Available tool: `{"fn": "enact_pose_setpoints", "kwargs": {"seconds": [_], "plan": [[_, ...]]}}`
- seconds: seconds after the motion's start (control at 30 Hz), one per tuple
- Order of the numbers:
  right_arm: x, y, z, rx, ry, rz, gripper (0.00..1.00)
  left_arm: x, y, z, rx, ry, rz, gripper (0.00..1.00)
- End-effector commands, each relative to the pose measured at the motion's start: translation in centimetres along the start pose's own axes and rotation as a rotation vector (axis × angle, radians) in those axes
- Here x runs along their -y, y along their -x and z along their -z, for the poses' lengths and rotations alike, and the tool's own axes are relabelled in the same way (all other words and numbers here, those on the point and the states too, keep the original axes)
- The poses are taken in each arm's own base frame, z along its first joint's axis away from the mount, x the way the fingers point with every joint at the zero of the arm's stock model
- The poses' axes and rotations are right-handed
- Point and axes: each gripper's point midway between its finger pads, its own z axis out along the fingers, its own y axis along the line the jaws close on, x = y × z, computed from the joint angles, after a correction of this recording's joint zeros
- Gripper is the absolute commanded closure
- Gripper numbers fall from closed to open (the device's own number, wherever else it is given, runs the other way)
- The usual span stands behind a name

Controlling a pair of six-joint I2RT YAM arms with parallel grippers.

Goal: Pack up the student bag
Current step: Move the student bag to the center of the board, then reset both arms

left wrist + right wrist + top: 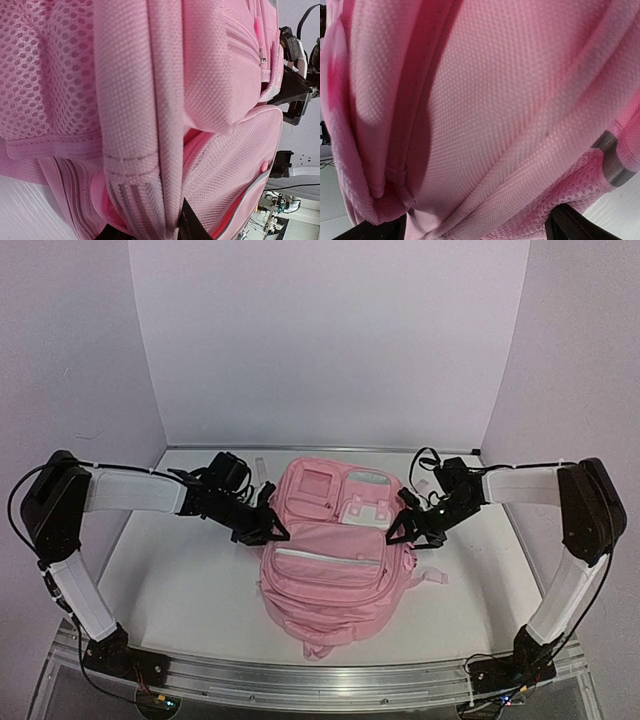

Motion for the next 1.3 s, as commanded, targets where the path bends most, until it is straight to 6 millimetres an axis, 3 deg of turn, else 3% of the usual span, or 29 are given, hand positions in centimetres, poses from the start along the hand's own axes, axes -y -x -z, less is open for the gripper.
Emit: {"fn": "enact_pose_setpoints", "kwargs": {"seconds": [0.0, 0.13, 0.27, 0.37, 0.47, 0.53, 0.57, 0.63, 0.8, 0.9, 1.0, 1.07, 1.13, 1.2, 1.27], "plan": [[-0.8, 1.5, -0.2, 0.037, -0.012, 0.081, 0.04, 1.0, -6.7, -0.3, -0.135, -0.024, 0.009, 0.72], [-1.2, 4.3, -0.5, 0.072, -0.011, 0.111, 0.04, 1.3, -6.5, -0.1, -0.119, -0.030, 0.003, 0.69], [-2.3, 6.2, -1.3, 0.079, 0.008, 0.143, 0.04, 0.1, -6.2, -0.3, -0.120, 0.045, -0.006, 0.65], [-2.9, 6.4, -1.3, 0.084, 0.007, 0.154, 0.02, -1.2, -4.9, 0.0, -0.094, 0.134, 0.003, 0.55], [-3.0, 7.2, 0.4, 0.127, -0.028, 0.162, 0.02, -1.9, -2.9, 1.4, -0.060, 0.191, 0.029, 0.40], [-3.0, 8.5, 2.5, 0.177, -0.039, 0.151, 0.02, -2.0, -0.9, 3.4, -0.009, 0.210, 0.046, 0.25], [-3.0, 9.3, 3.7, 0.204, -0.046, 0.151, 0.02, -1.9, 0.2, 4.6, 0.022, 0.220, 0.043, 0.11], [-3.4, 11.4, 6.4, 0.269, -0.066, 0.177, 0.02, -1.5, 2.8, 7.6, 0.085, 0.249, 0.033, 0.01], [-4.6, 17.7, 13.3, 0.462, -0.169, 0.291, 0.02, -2.0, 9.3, 15.1, 0.192, 0.313, 0.037, 0.00], [-4.2, 21.7, 18.7, 0.602, -0.259, 0.316, 0.02, -3.9, 13.2, 19.7, 0.257, 0.424, 0.054, 0.00], [-2.8, 24.1, 23.7, 0.706, -0.364, 0.351, 0.02, -5.2, 15.7, 23.6, 0.341, 0.486, 0.050, 0.00], [-1.0, 24.5, 26.4, 0.746, -0.430, 0.342, 0.02, -7.0, 16.5, 25.8, 0.392, 0.547, 0.060, 0.00], [1.1, 23.8, 27.9, 0.754, -0.466, 0.303, 0.02, -9.2, 16.4, 27.7, 0.416, 0.647, 0.092, 0.00], [4.5, 21.8, 28.1, 0.718, -0.482, 0.242, 0.02, -10.8, 15.5, 28.0, 0.408, 0.690, 0.118, 0.00], [6.9, 19.6, 27.7, 0.678, -0.501, 0.207, 0.02, -12.2, 14.0, 27.1, 0.375, 0.706, 0.146, 0.00]]}}
